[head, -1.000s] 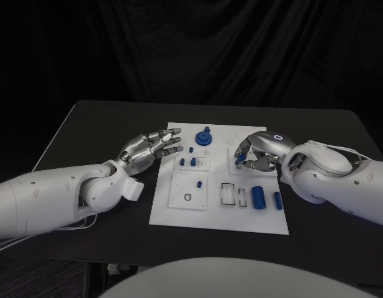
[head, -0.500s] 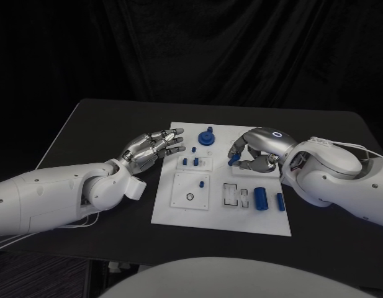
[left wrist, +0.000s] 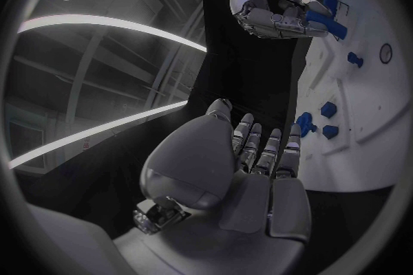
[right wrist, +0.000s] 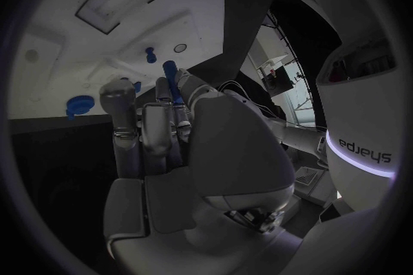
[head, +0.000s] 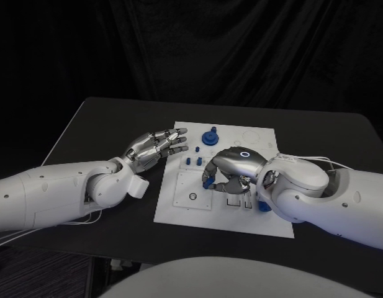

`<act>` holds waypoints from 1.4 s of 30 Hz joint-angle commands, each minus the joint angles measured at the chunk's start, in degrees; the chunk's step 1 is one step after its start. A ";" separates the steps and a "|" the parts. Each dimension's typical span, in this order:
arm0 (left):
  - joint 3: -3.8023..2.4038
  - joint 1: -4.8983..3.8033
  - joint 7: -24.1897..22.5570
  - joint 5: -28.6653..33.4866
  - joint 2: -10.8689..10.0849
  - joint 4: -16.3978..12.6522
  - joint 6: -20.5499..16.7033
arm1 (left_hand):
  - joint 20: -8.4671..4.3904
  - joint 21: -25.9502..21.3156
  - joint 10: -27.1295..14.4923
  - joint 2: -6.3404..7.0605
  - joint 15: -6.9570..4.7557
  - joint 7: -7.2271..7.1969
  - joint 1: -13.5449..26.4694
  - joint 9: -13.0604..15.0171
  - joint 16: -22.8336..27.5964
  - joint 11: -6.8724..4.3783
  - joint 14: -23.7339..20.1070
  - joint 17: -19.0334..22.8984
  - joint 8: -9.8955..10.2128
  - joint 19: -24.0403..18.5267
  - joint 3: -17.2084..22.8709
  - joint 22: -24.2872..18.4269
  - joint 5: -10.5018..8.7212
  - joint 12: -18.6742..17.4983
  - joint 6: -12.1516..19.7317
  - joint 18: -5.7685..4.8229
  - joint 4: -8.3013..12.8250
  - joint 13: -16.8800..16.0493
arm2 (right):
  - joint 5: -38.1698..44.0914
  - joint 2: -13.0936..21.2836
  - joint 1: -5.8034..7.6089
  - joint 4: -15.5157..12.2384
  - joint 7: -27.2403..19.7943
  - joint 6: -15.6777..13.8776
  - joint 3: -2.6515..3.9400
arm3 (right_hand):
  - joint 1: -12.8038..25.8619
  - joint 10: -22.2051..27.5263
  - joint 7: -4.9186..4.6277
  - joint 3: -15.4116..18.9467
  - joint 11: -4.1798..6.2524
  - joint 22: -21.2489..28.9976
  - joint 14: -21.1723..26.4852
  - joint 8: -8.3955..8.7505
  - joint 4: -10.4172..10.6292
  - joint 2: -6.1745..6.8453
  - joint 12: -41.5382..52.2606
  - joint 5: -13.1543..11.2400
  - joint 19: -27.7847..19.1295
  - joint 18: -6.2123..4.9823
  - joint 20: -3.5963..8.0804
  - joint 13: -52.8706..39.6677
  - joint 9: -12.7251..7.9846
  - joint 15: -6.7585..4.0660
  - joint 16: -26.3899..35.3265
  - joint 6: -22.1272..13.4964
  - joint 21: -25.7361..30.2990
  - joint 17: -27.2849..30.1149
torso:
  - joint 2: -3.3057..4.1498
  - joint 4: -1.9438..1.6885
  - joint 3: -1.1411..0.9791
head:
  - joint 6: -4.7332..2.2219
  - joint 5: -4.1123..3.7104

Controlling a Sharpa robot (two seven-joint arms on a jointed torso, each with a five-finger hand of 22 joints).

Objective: Assemble the parts on the task board

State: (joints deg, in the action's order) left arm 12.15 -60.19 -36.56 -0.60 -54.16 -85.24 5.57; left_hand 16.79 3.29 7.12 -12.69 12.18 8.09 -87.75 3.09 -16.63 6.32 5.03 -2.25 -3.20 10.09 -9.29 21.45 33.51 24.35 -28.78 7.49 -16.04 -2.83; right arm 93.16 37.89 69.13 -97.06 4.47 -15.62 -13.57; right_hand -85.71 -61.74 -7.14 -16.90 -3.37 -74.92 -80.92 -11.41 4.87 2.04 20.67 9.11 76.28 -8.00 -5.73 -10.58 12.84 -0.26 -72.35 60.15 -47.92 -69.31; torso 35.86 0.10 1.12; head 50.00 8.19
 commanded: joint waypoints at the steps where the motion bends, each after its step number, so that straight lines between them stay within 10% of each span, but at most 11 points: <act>1: -0.06 0.08 -0.42 0.24 0.24 -0.07 0.21 | 0.00 0.26 0.06 -0.05 0.09 -0.05 -0.49 0.07 -0.38 0.37 0.04 -0.05 -0.33 0.44 0.39 -0.01 0.32 0.27 -0.31 -0.60 0.05 -0.10 | 3.06 -1.56 -0.70 0.97 -1.72 0.04 0.02 | -0.16 -0.60 0.61 0.12 0.01 -5.84 -0.15 -3.07 -0.27 -0.12 -0.41 0.47 0.24 0.95 0.30 0.03 7.05 -0.40 -0.44 1.02 -0.57 -0.20 | 0.01 -0.01 -0.05 | 0.00 -0.11; 17: -0.06 0.09 -0.22 0.24 0.94 0.34 0.58 | 0.00 0.26 0.07 -0.08 0.10 -0.03 -0.50 0.06 -0.30 0.39 0.03 -0.04 -0.33 0.44 0.45 -0.06 0.33 0.24 -0.23 -0.62 0.03 -0.09 | 5.63 -5.49 -2.86 5.01 -1.72 0.83 0.02 | -0.30 -0.79 0.51 0.05 -0.01 -5.90 -0.30 -3.20 -0.48 -0.10 -0.87 0.82 0.41 1.00 0.36 0.14 7.61 -0.42 -0.55 0.75 -0.88 -0.31 | 0.03 -0.89 -0.02 | 0.00 -1.22; 42: -0.06 0.11 0.08 0.24 1.39 0.56 1.00 | -0.01 0.25 0.12 -0.12 0.17 -0.01 -0.54 0.06 -0.79 0.43 0.25 -0.11 -0.35 0.45 0.55 -0.13 0.35 0.30 -0.25 -0.66 0.01 -0.09 | 6.81 -6.60 -4.20 6.85 -1.27 2.09 0.02 | -0.48 -0.99 0.45 0.01 0.00 -5.83 -0.17 -3.29 -0.72 -0.04 -1.11 0.79 0.32 0.96 0.38 0.16 7.98 -0.43 -0.28 0.62 -0.59 -0.01 | -0.13 -0.82 0.04 | 0.00 -0.87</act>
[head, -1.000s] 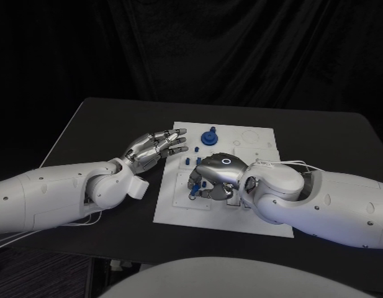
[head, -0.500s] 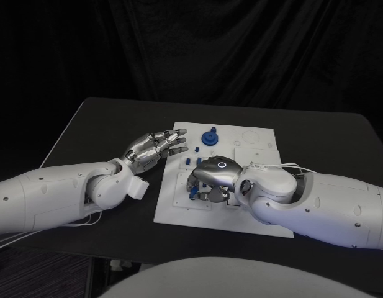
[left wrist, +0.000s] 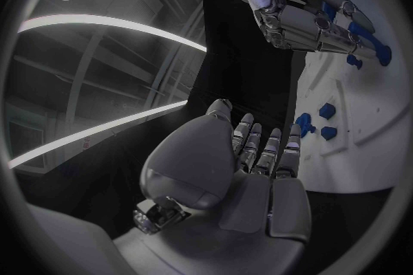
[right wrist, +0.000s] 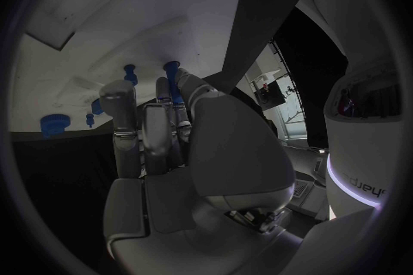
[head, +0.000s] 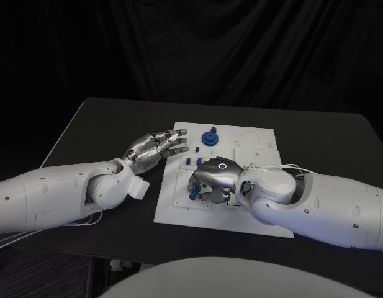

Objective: Assemble the parts on the task board

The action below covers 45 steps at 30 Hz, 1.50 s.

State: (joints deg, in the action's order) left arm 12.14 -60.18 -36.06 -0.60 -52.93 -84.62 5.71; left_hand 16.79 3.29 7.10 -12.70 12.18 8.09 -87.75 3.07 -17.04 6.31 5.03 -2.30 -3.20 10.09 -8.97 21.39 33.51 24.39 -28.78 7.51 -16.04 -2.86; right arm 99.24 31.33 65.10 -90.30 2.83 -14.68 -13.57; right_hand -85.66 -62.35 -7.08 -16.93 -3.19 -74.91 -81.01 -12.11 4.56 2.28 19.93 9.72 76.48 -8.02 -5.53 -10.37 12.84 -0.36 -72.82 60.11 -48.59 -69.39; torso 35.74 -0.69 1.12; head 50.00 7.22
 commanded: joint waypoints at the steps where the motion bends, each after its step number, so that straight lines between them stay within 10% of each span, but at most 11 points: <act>1: -0.05 0.10 -0.41 0.24 0.18 -0.05 0.88 | -0.01 0.25 0.14 -0.13 0.19 0.00 -0.56 0.07 -0.41 0.45 0.29 -0.07 -0.35 0.46 0.26 -0.07 0.36 0.24 -0.24 -0.69 0.01 -0.05 | 0.73 -0.07 -0.20 0.14 0.42 1.26 0.02 | -0.54 -0.37 0.38 0.03 -0.17 -5.84 -0.07 -2.59 -0.41 -0.28 -0.37 0.19 0.12 0.98 0.18 -0.05 7.98 -0.33 0.19 0.67 0.07 0.07 | -0.02 0.01 0.05 | 0.00 0.19; 16: -0.05 0.15 -0.12 0.24 0.44 -0.01 1.23 | -0.02 0.30 0.32 -0.21 0.24 0.14 -0.70 0.09 -0.69 0.65 0.51 -0.10 -0.40 0.65 0.49 0.13 0.46 0.56 -0.45 -0.74 0.05 -0.08 | 0.73 -0.77 -1.04 1.17 0.43 1.94 0.02 | -0.16 0.14 0.06 0.10 -0.59 -5.67 0.27 -2.13 -0.32 -0.38 -1.36 -0.23 -0.27 0.93 0.02 0.07 8.60 0.00 0.65 -0.65 0.78 0.48 | 0.04 -0.02 -0.02 | 0.00 0.01; 19: -0.05 0.16 -0.11 0.24 0.46 -0.02 1.25 | -0.02 0.31 0.33 -0.22 0.25 0.17 -0.74 0.10 -0.77 0.68 0.56 -0.11 -0.42 0.69 0.55 0.19 0.47 0.57 -0.53 -0.75 0.07 -0.08 | 0.73 -0.86 -1.21 1.29 -0.07 1.83 0.01 | 1.56 3.04 -0.44 0.40 -1.61 -5.49 0.56 1.38 1.06 0.31 -2.96 -1.42 -0.69 0.94 -0.51 0.28 7.36 0.81 0.99 -5.95 1.56 0.79 | 0.04 0.01 -0.01 | 0.00 0.02; 23: -0.05 0.17 -0.08 0.24 0.38 -0.07 1.17 | -0.02 0.31 0.33 -0.22 0.25 0.17 -0.74 0.10 -0.77 0.68 0.56 -0.11 -0.42 0.69 0.55 0.19 0.47 0.57 -0.53 -0.75 0.07 -0.08 | 0.73 -0.69 -1.30 1.47 -0.88 1.75 0.01 | 3.85 10.90 1.94 1.52 -3.81 -5.12 1.36 8.00 2.82 2.32 -6.92 -3.82 -1.46 0.87 -1.86 1.47 3.99 2.42 1.79 -16.61 3.16 1.66 | 0.03 0.07 0.00 | 0.00 0.09; 29: -0.05 0.18 -0.06 0.24 0.19 -0.09 1.01 | -0.02 0.32 0.36 -0.21 0.24 0.19 -0.77 0.10 -0.80 0.70 0.58 -0.11 -0.42 0.74 0.58 0.24 0.47 0.63 -0.56 -0.75 0.09 -0.09 | 0.73 0.26 -1.34 1.55 -2.19 -0.64 0.01 | 6.69 17.76 5.11 5.67 -4.49 -4.51 2.91 9.56 5.56 3.61 -7.43 -6.72 -2.96 0.15 -2.05 0.75 -4.20 2.02 3.02 -36.54 6.54 3.01 | 0.03 0.06 0.00 | 0.00 0.29; 41: -0.05 0.20 -0.14 0.24 -0.11 -0.03 0.77 | -0.02 0.36 0.47 -0.15 0.21 0.26 -0.86 0.14 -0.88 0.78 0.67 -0.12 -0.50 0.85 0.68 0.30 0.57 0.79 -0.89 -0.77 0.14 -0.10 | -0.70 6.32 0.27 -3.75 -3.00 -8.70 0.08 | 4.76 19.32 4.87 5.85 -4.50 -4.33 3.51 8.85 6.91 3.28 -5.80 -6.55 -3.42 0.01 -2.04 -0.30 -4.47 2.00 3.47 -34.17 7.92 3.55 | -0.07 0.08 -0.03 | 0.00 -0.21; 45: -0.05 0.21 -0.20 0.24 -0.38 -0.24 0.57 | -0.02 0.36 0.49 -0.14 0.18 0.29 -0.89 0.15 -0.94 0.81 0.70 -0.12 -0.52 0.86 0.72 0.27 0.64 0.81 -0.95 -0.78 0.16 -0.10 | -3.81 10.51 2.41 -7.48 -3.04 -9.56 0.08 | 2.29 17.46 3.20 5.08 -4.15 -4.58 3.14 6.59 5.63 1.73 -2.38 -3.70 -2.85 0.12 -2.10 -1.81 -2.55 2.14 2.91 -23.60 7.23 3.11 | -0.11 0.18 -0.05 | 0.00 -0.25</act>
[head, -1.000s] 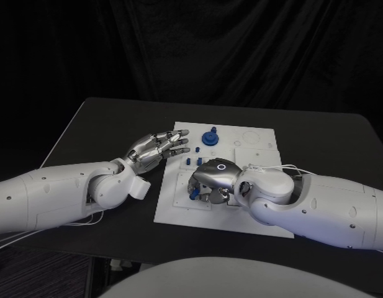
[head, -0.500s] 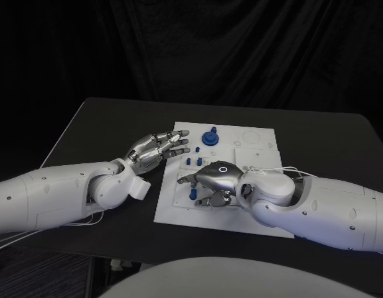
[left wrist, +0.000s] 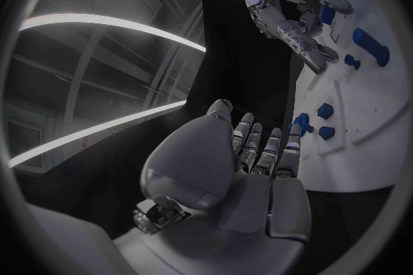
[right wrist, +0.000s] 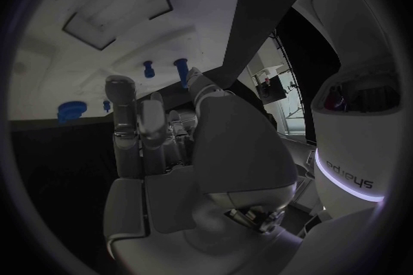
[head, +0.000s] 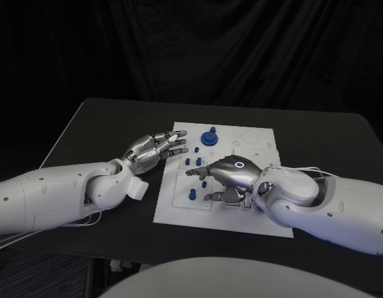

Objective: Assemble the parts on the task board

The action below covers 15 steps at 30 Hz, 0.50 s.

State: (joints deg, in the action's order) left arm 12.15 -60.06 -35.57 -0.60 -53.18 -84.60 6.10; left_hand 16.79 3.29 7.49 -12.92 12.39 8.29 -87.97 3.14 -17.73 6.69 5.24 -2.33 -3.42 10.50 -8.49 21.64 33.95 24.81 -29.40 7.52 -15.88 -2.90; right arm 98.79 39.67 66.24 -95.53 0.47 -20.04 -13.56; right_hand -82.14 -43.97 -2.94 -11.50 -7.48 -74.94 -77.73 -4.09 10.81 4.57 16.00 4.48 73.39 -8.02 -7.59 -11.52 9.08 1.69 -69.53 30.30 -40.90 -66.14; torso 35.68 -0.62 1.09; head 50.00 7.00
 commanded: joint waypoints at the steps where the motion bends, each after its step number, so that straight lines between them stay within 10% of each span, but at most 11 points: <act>1: -0.06 0.09 -0.69 0.24 -0.21 -0.29 0.13 | -0.02 0.36 0.11 0.08 -0.03 0.08 -0.67 0.08 -0.24 0.42 0.49 -0.09 -0.30 0.45 0.25 0.02 0.20 0.39 -0.33 -0.78 0.00 -0.06 | -4.30 3.27 1.85 -3.17 -0.69 -3.90 0.07 | -1.94 -2.38 -1.87 -0.78 0.40 -4.55 -0.13 -2.65 -1.00 -1.09 2.87 2.66 0.25 0.16 -0.12 -1.19 2.09 0.27 -0.36 10.43 -0.42 -0.11 | -0.06 0.13 -0.02 | 0.00 -0.05; 4: -0.06 0.09 -0.69 0.25 -0.47 -0.36 -0.08 | -0.02 0.37 0.15 0.10 -0.04 0.10 -0.68 0.09 -0.32 0.44 0.53 -0.10 -0.32 0.48 0.27 0.04 0.23 0.48 -0.42 -0.79 0.01 -0.07 | -7.56 7.03 3.67 -6.14 -0.21 -2.60 0.02 | -3.79 -6.66 -4.53 -1.96 1.58 -3.33 2.81 -5.10 -2.12 -1.53 12.49 5.12 -2.39 -0.65 -0.03 -6.61 3.01 -0.50 3.52 17.53 5.20 3.77 | -0.07 0.15 -0.01 | 0.00 -0.23; 8: -0.06 0.10 -0.66 0.25 -0.77 -0.49 -0.33 | -0.02 0.38 0.20 0.14 -0.06 0.13 -0.69 0.10 -0.41 0.46 0.57 -0.11 -0.34 0.52 0.28 0.08 0.27 0.57 -0.54 -0.79 0.02 -0.08 | -10.34 12.54 5.40 -9.85 0.90 -1.33 -0.13 | -2.92 -2.90 -4.77 -0.80 3.76 -2.56 3.75 -7.37 -2.07 -1.44 27.29 4.64 -3.46 -0.74 0.98 -17.06 4.72 -1.69 6.01 20.92 8.68 6.02 | 0.01 -0.02 0.00 | 0.00 -1.17; 11: -0.06 0.10 -0.62 0.25 -0.91 -0.57 -0.47 | -0.03 0.40 0.25 0.18 -0.07 0.14 -0.69 0.11 -0.46 0.47 0.61 -0.12 -0.37 0.57 0.29 0.11 0.30 0.65 -0.63 -0.80 0.01 -0.09 | -11.45 16.64 6.14 -11.97 2.95 -0.64 -0.32 | -0.74 -3.98 -3.05 0.53 5.60 -3.47 1.07 -11.46 -0.50 -1.61 48.23 4.82 -0.85 -0.56 2.60 -32.98 7.87 -3.36 3.22 22.38 5.71 2.95 | 0.00 -0.10 0.03 | 0.00 -2.03; 13: -0.06 0.10 -0.62 0.25 -0.94 -0.56 -0.52 | -0.03 0.40 0.25 0.18 -0.07 0.14 -0.69 0.11 -0.46 0.47 0.61 -0.12 -0.37 0.57 0.29 0.11 0.30 0.65 -0.63 -0.80 0.01 -0.09 | -11.93 19.17 6.44 -12.91 6.06 1.16 -0.44 | 2.99 -26.42 -2.34 2.26 6.75 -6.47 -5.17 -14.04 1.94 -1.48 64.59 4.51 4.83 1.41 3.54 -57.42 9.92 -4.12 -6.48 23.25 -7.68 -7.34 | 0.02 -0.15 0.05 | 0.00 -2.70; 15: -0.06 0.10 -0.63 0.25 -0.94 -0.53 -0.53 | -0.03 0.40 0.25 0.18 -0.07 0.14 -0.69 0.11 -0.46 0.47 0.61 -0.12 -0.37 0.57 0.29 0.11 0.30 0.65 -0.63 -0.80 0.01 -0.09 | -12.24 21.17 6.61 -13.35 9.89 4.04 -0.52 | 6.12 -31.04 -2.30 3.53 6.89 -6.99 -6.35 -14.82 3.98 -1.43 67.59 3.49 6.12 1.79 3.89 -62.61 10.86 -4.40 -8.53 22.41 -10.74 -9.57 | 0.02 -0.15 0.07 | 0.00 -3.18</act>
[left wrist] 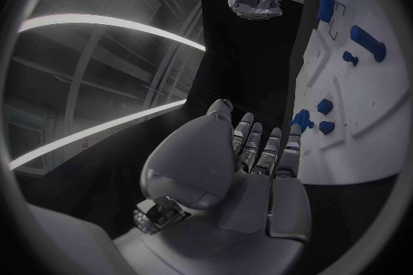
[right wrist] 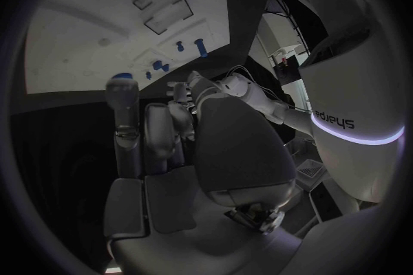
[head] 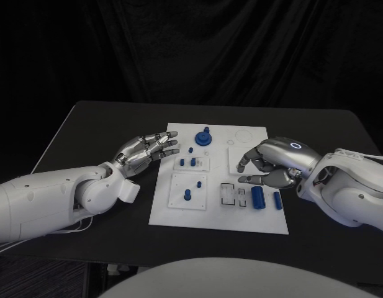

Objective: Assemble the parts on the task board

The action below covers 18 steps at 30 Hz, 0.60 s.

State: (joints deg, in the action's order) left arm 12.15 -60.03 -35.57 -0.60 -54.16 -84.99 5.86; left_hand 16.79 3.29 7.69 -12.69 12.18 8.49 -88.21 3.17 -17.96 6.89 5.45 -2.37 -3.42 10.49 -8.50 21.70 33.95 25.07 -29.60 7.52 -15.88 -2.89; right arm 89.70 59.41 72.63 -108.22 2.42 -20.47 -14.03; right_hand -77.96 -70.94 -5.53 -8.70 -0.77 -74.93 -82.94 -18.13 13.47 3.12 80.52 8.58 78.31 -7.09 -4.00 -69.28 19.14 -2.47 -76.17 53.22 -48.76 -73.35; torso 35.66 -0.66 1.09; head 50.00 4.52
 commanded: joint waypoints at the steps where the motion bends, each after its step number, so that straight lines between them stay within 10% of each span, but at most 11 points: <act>1: -0.05 0.07 -0.63 0.25 0.05 -0.12 -0.29 | -0.02 0.40 0.06 -0.05 0.14 -0.06 -0.46 0.08 -0.23 0.27 0.40 -0.08 -0.37 0.57 0.29 0.05 0.29 0.40 -0.42 -0.80 0.02 -0.10 | -3.28 2.18 0.22 -0.73 9.63 5.78 -0.08 | 1.94 -4.07 0.29 0.73 0.18 -7.00 -1.13 -0.79 1.32 0.01 3.06 -0.61 1.20 0.86 0.30 -4.86 0.81 -0.24 -1.89 -0.51 -2.88 -2.36 | 0.03 -0.11 0.09 | 0.00 -0.92; 3: -0.05 0.07 -0.63 0.25 0.10 -0.12 -0.27 | -0.02 0.41 0.11 -0.01 0.14 -0.05 -0.46 0.09 -0.31 0.28 0.45 -0.09 -0.40 0.62 0.31 0.06 0.33 0.44 -0.48 -0.80 0.01 -0.10 | -3.50 3.56 0.03 -0.79 12.64 8.07 -0.13 | 7.24 -8.91 0.51 2.42 -0.25 -7.42 -1.98 -2.08 2.78 -0.52 5.55 -1.89 1.86 1.32 0.14 -10.17 1.77 0.09 -3.65 0.27 -5.12 -4.39 | 0.07 -0.04 0.10 | 0.00 -1.16; 8: -0.05 0.07 -0.78 0.25 0.20 -0.23 -0.23 | -0.02 0.42 0.12 -0.03 0.14 -0.05 -0.48 0.09 -0.32 0.29 0.47 -0.09 -0.41 0.63 0.35 0.05 0.36 0.43 -0.50 -0.81 0.01 -0.10 | -4.36 6.00 -1.75 -0.84 18.24 9.10 -0.20 | 21.30 -19.06 1.08 4.22 0.11 -9.81 -5.67 -8.30 3.33 -1.84 9.48 3.72 4.97 3.01 0.47 -20.72 7.89 -0.25 -11.30 0.04 -18.32 -13.45 | 0.08 0.02 0.19 | 0.00 -1.73; 18: -0.05 0.07 -0.59 0.24 0.51 -0.09 0.02 | -0.01 0.43 0.17 -0.06 0.14 -0.03 -0.50 0.09 -0.32 0.31 0.49 -0.08 -0.41 0.68 0.40 0.08 0.38 0.55 -0.45 -0.81 0.01 -0.11 | -4.83 5.37 -3.72 -0.64 23.73 9.40 -0.24 | 23.26 -19.06 2.32 1.00 1.29 -12.17 -7.06 -15.94 3.31 -0.23 9.48 4.25 7.96 4.84 1.50 -20.72 17.29 -1.36 -13.83 -2.42 -30.51 -16.65 | 0.16 0.00 -0.04 | 0.00 -2.48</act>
State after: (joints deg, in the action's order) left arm 12.15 -60.02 -35.58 -0.59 -53.77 -85.00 5.72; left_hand 16.78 3.51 7.69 -12.68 12.39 8.49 -88.21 3.16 -17.96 6.89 5.66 -2.41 -3.62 10.91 -8.50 21.74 33.95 25.29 -29.60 7.52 -15.89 -2.93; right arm 85.53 64.94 69.06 -108.85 21.39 -12.65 -14.29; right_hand -54.94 -84.05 -3.09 -7.46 0.11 -74.92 -84.00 -33.92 16.75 2.78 89.85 12.79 83.97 -2.65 -2.76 -74.94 36.22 -3.35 -89.86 51.17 -79.05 -74.94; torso 35.80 -0.57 1.12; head 50.00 2.31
